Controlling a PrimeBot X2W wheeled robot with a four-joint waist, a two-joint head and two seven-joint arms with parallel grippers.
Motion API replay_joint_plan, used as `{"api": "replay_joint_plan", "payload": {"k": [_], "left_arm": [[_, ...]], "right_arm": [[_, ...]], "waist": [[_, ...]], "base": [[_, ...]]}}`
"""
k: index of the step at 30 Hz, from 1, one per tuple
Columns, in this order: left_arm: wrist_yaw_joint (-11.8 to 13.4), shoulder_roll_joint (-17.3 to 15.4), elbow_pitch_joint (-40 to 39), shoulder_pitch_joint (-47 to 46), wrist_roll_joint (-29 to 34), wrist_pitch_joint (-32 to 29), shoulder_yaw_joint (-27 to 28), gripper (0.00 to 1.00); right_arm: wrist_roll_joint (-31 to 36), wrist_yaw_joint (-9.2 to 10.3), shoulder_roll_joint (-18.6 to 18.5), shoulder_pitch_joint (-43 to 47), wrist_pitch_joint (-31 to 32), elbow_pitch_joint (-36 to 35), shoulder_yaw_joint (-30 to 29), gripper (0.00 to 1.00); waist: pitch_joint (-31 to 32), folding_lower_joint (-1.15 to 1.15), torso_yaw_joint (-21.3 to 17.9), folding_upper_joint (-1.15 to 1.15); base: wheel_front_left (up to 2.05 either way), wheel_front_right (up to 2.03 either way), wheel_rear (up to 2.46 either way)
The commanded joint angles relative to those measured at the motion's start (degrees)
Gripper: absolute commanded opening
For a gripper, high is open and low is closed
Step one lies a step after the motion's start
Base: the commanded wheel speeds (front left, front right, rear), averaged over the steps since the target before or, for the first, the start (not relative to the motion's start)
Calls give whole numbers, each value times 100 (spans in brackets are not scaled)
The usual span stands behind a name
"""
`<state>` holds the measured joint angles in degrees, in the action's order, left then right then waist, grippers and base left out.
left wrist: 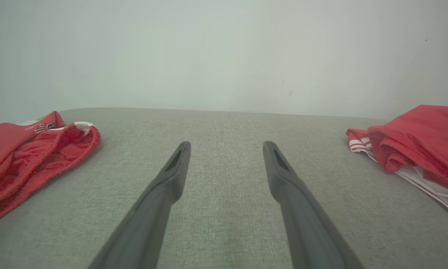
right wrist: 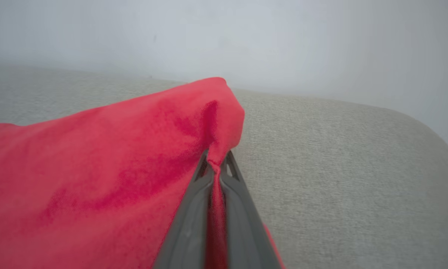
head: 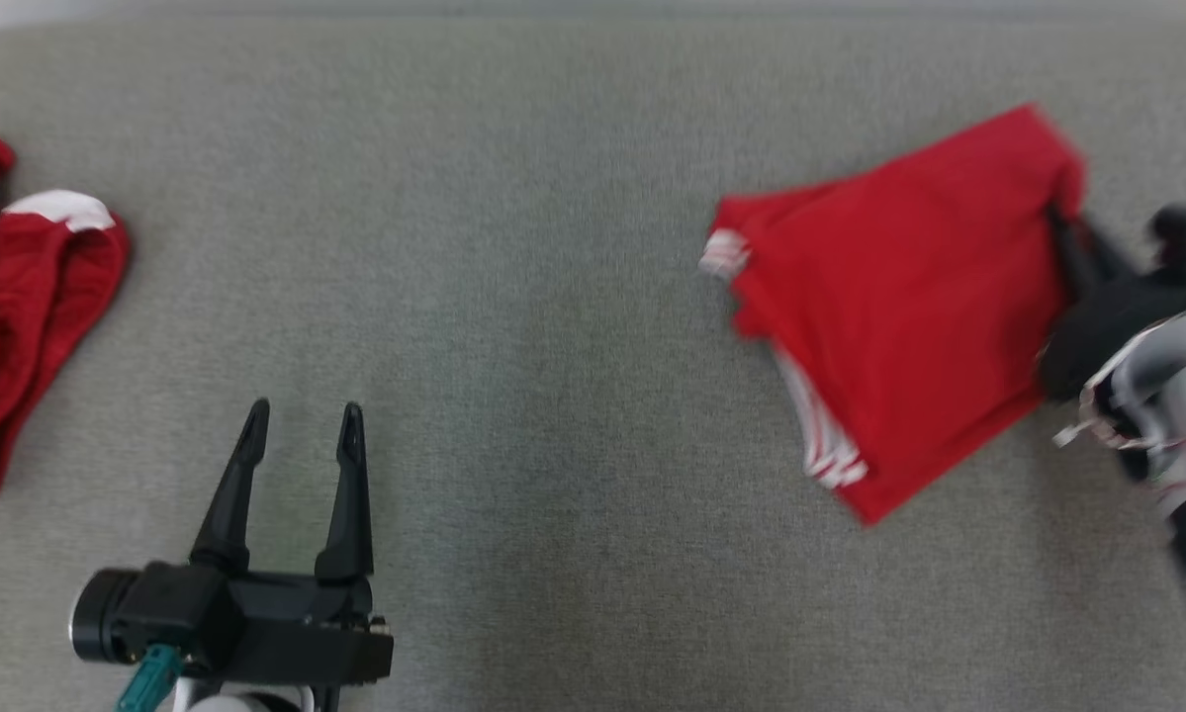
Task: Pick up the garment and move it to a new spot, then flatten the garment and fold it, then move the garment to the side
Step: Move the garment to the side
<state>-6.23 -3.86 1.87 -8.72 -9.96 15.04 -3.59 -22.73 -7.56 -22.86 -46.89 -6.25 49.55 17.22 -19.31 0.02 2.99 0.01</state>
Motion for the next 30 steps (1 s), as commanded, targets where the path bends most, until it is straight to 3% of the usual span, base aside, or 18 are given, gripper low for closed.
{"api": "replay_joint_plan", "payload": {"k": [1,9,18,30], "left_arm": [[-23,18,-43,-140,47,19,9,100],[-94,-184,-219,-502,197,19,60,100],[-124,-491,-544,-416,287,19,156,100],[-117,-653,-757,-328,301,19,151,100]], "right_arm": [[-60,16,-153,-157,23,-42,-45,0],[16,16,-975,-947,263,-407,-17,0],[33,16,-1709,-1284,687,-869,124,0],[38,16,-2522,-1453,1088,-1257,241,0]], "waist": [[-648,-2,-129,-1],[-1292,-2,-503,-1],[-1586,-2,-957,-1],[-1777,-2,-1091,-1]], "base": [[0,0,0],[0,0,0],[0,0,0],[0,0,0]]}}
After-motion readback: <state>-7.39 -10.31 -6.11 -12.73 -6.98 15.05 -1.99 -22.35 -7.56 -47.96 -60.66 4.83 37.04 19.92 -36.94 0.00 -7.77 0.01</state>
